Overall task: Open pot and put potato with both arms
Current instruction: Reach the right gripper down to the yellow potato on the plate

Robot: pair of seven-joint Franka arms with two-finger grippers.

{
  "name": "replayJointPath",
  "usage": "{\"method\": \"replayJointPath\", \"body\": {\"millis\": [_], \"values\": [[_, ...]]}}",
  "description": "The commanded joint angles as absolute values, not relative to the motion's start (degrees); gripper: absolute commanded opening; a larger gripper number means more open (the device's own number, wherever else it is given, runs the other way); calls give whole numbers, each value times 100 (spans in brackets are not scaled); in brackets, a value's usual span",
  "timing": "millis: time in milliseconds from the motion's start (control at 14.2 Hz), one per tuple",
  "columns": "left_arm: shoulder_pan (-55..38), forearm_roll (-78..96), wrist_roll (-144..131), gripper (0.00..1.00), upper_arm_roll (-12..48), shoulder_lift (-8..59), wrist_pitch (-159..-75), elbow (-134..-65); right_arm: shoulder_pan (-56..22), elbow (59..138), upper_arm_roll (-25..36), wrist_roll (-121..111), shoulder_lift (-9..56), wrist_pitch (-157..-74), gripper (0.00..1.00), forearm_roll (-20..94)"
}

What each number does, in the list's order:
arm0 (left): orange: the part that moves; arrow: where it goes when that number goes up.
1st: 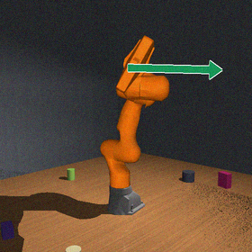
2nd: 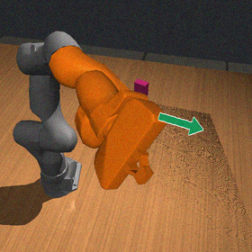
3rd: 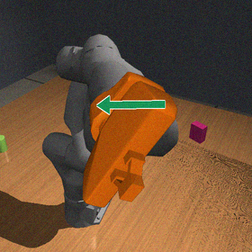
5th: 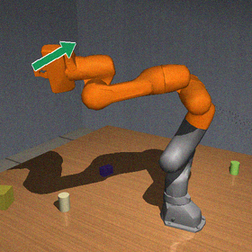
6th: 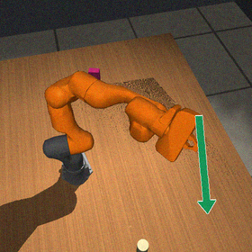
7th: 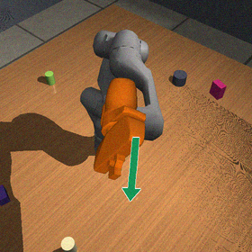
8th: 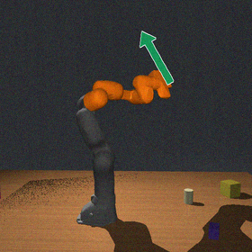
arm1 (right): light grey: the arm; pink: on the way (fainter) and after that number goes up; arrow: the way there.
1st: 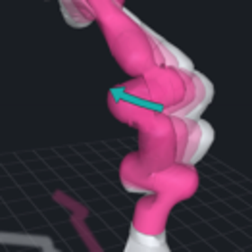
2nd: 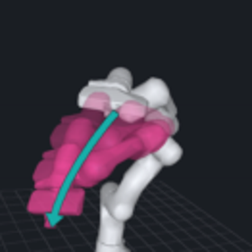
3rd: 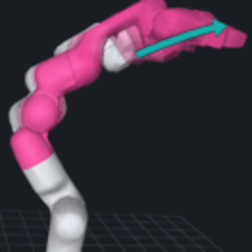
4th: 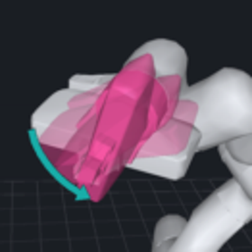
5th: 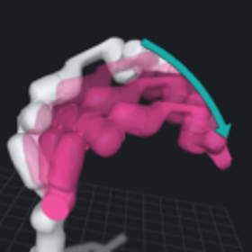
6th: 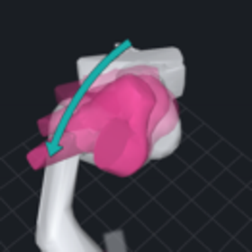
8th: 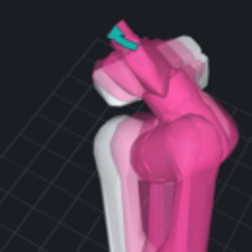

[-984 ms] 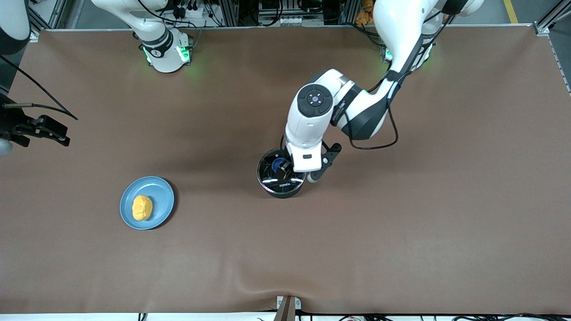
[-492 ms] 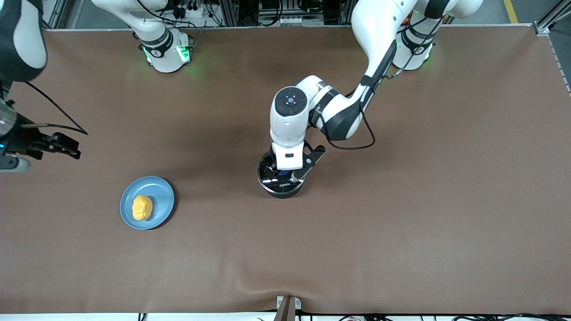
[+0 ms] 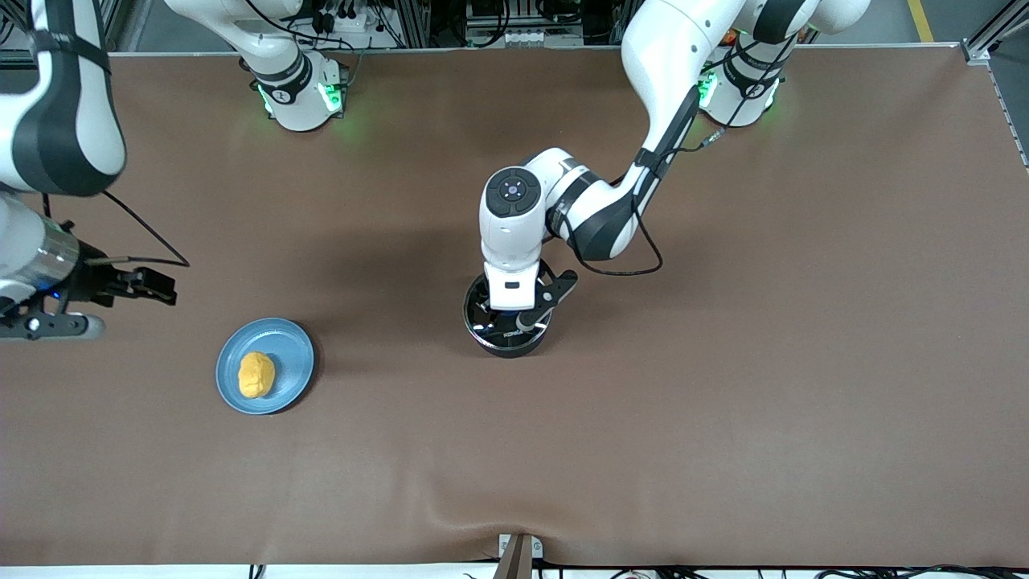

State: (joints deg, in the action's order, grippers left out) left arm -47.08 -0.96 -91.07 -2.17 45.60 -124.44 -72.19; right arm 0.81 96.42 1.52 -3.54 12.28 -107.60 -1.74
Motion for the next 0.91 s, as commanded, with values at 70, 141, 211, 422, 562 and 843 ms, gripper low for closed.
{"method": "replayJointPath", "body": {"millis": [70, 141, 211, 422, 562, 843], "values": [[-4808, -229, -9044, 100, -299, 4667, -12472, -7049, -35, 10500, 132, -325, 1362, -12133, 100, -158], [-4808, -229, -9044, 100, -290, 4658, -12463, -7058, -44, 10668, 132, -325, 1432, -12486, 100, -158], [-4808, -229, -9044, 100, -290, 4658, -12463, -7066, -53, 10731, 132, -325, 1546, -12715, 100, -150], [-4816, -229, -9044, 100, -273, 4667, -12463, -7075, -44, 10740, 132, -325, 1941, -13208, 100, -132], [-4816, -220, -9044, 96, -264, 4667, -12454, -7075, -35, 10740, 123, -316, 2196, -13586, 100, -62], [-4816, -220, -9035, 79, -255, 4667, -12454, -7093, -53, 10731, 123, -378, 2530, -14018, 100, 422]]}}
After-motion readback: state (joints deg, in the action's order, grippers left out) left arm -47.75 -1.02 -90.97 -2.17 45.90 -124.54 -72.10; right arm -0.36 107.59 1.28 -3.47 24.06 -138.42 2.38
